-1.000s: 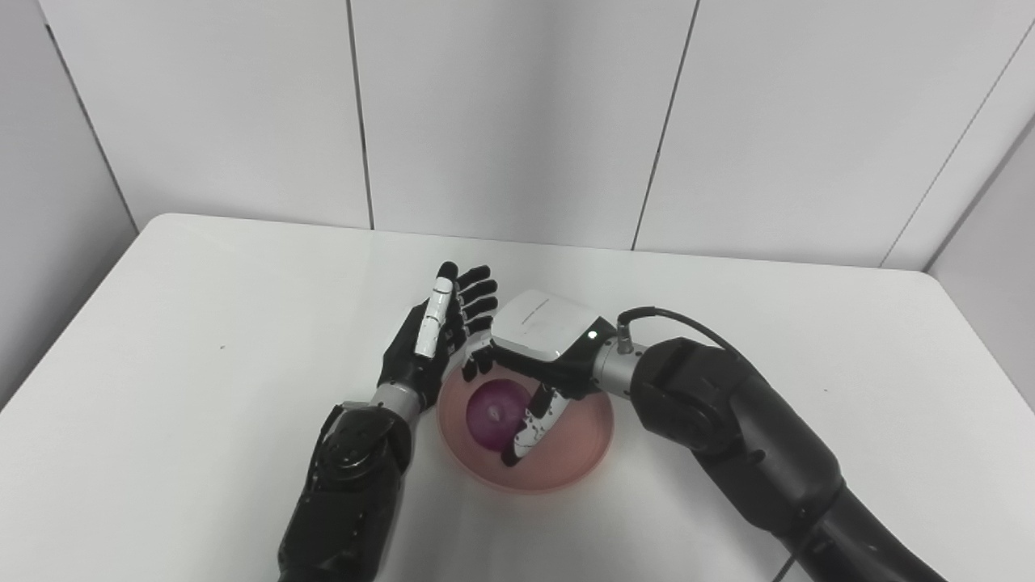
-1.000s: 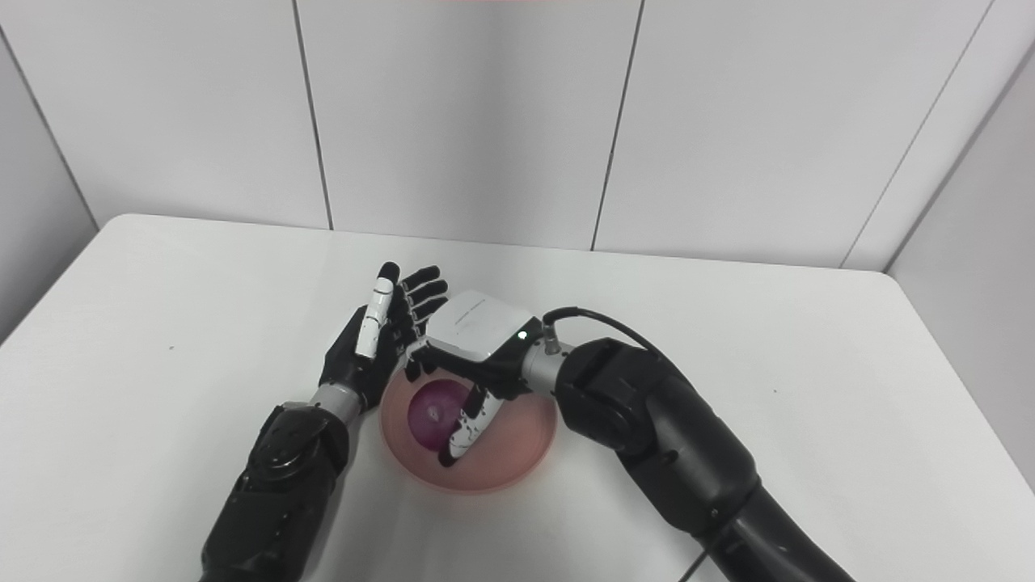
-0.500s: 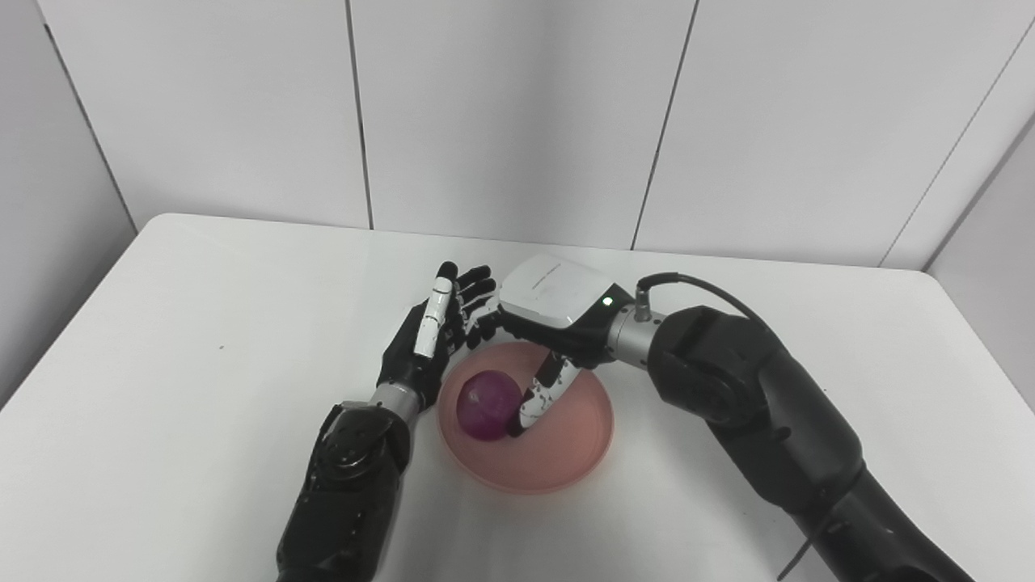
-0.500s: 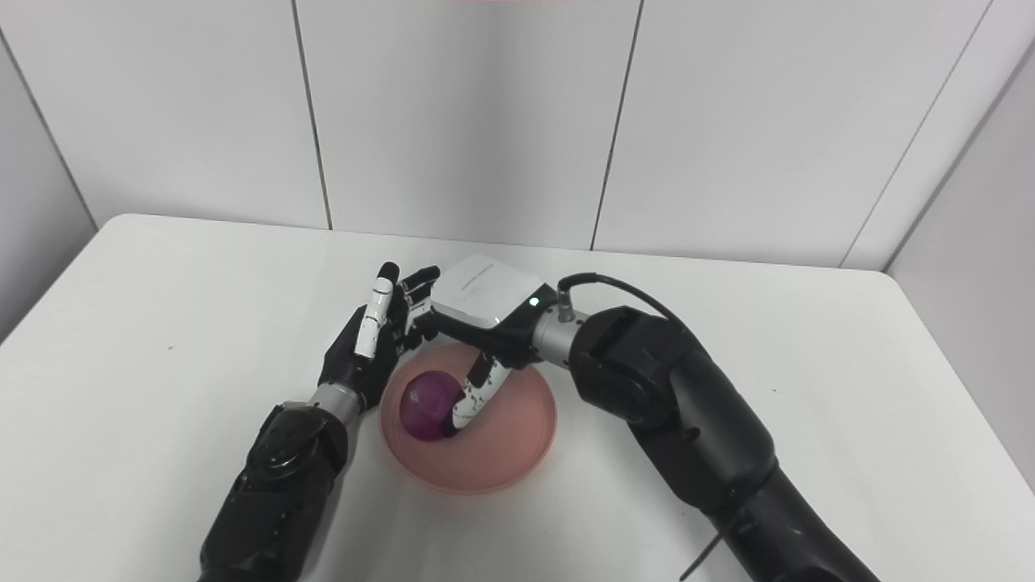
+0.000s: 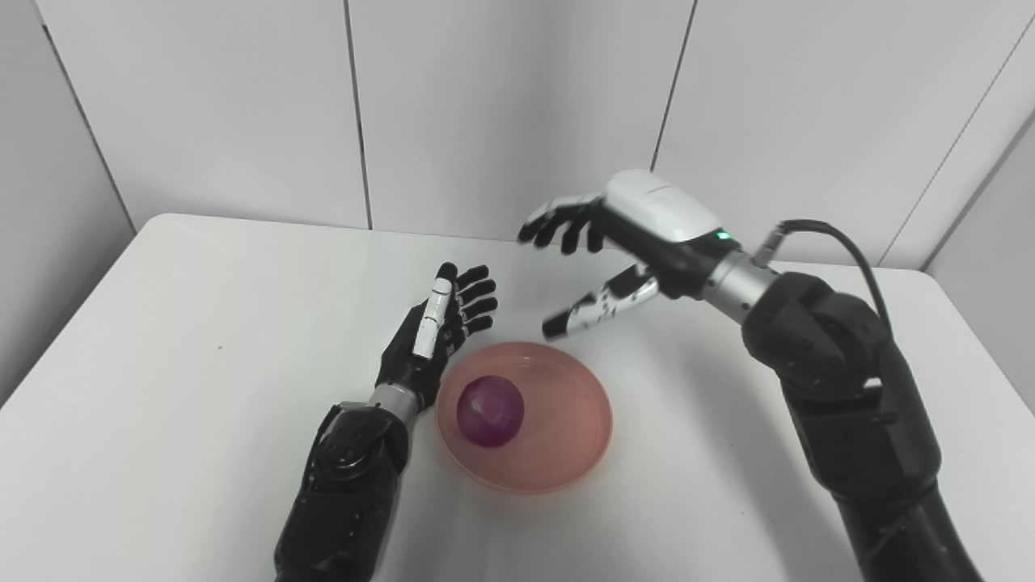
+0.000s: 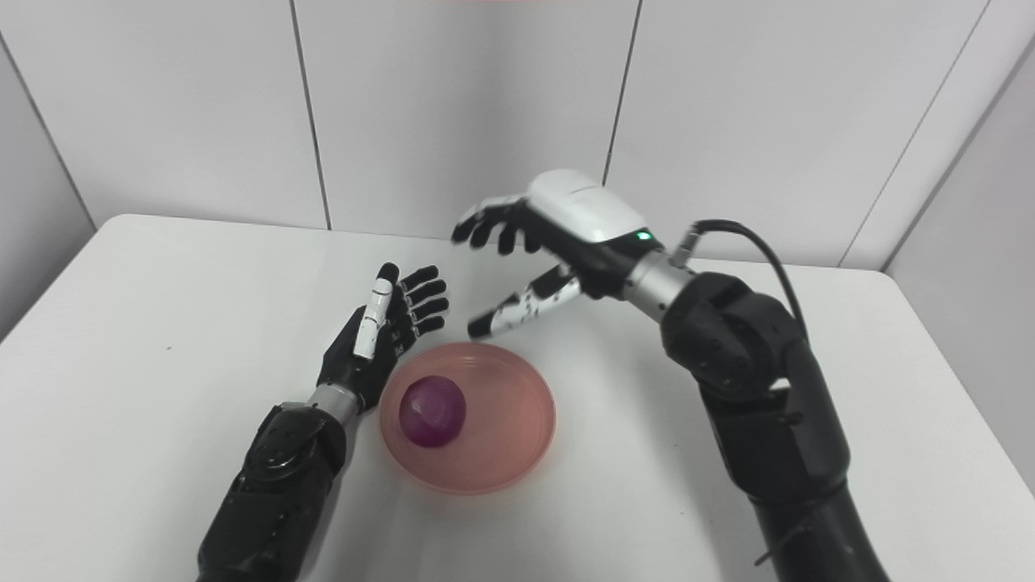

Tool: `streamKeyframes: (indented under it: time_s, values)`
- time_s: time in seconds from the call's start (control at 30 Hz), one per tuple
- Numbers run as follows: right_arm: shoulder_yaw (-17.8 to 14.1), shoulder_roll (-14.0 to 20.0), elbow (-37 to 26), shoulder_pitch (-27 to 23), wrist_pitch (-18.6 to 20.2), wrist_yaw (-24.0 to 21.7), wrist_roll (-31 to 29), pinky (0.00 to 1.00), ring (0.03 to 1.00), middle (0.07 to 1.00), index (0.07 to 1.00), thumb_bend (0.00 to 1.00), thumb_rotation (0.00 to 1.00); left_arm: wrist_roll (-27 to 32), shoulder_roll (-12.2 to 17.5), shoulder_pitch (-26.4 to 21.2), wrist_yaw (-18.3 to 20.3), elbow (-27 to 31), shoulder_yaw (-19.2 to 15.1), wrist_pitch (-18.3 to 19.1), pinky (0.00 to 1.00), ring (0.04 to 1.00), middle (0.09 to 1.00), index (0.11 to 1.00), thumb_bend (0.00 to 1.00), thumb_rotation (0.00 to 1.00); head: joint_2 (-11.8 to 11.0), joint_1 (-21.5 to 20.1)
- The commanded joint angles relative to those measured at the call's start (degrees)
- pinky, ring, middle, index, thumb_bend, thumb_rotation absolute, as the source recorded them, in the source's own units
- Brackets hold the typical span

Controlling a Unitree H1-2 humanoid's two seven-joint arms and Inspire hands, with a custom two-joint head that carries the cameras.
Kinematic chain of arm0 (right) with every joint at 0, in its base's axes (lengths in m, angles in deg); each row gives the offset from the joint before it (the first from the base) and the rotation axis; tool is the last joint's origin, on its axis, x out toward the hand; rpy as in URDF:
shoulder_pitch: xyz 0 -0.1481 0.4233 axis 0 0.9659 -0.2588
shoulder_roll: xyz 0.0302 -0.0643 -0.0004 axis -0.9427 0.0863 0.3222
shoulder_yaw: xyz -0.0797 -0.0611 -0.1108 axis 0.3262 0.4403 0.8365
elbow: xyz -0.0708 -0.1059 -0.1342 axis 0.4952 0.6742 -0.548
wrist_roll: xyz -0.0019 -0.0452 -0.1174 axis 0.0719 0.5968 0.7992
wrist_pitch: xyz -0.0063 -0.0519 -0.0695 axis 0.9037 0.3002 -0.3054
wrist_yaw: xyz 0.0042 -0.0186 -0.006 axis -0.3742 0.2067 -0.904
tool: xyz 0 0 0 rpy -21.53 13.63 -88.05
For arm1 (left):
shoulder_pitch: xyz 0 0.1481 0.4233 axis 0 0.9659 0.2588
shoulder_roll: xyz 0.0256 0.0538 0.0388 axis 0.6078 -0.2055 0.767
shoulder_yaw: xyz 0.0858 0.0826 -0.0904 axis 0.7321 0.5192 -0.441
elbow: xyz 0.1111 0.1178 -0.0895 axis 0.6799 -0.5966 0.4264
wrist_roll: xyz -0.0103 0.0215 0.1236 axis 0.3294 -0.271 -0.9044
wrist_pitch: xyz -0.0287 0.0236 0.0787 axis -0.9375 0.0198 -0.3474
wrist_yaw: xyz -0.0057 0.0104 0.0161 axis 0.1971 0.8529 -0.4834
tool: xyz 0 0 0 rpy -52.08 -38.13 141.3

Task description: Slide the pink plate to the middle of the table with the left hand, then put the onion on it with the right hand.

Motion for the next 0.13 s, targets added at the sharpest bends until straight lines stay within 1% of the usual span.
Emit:
streamKeyframes:
  time_s: [0.0, 0.03, 0.1]
  values:
    - [-3.7, -3.0, 2.0, 0.3, 3.7, 4.9, -5.9, 0.54, 0.644, 0.706, 0.759, 0.89, 0.80, -0.7, 0.1, 3.8, -0.8, -2.6, 0.3, 4.2, 0.82, 0.827, 0.839, 0.785, 0.62, 0.95, 0.1, -0.2]
    - [-5.7, -4.8, 4.1, 1.4, 3.9, 7.3, -8.6, 0.56, 0.659, 0.715, 0.770, 0.89, 0.82, -0.7, 0.2, 3.9, -0.8, -2.3, 0.3, 4.5, 0.82, 0.827, 0.838, 0.787, 0.62, 0.95, 0.2, -0.3]
    - [-8.0, -6.9, 6.7, 2.5, 4.0, 10.3, -11.9, 0.63, 0.705, 0.749, 0.806, 0.92, 0.91, -0.6, 0.3, 4.0, -0.8, -1.9, 0.2, 4.9, 0.82, 0.832, 0.842, 0.792, 0.62, 0.95, 0.4, -0.3]
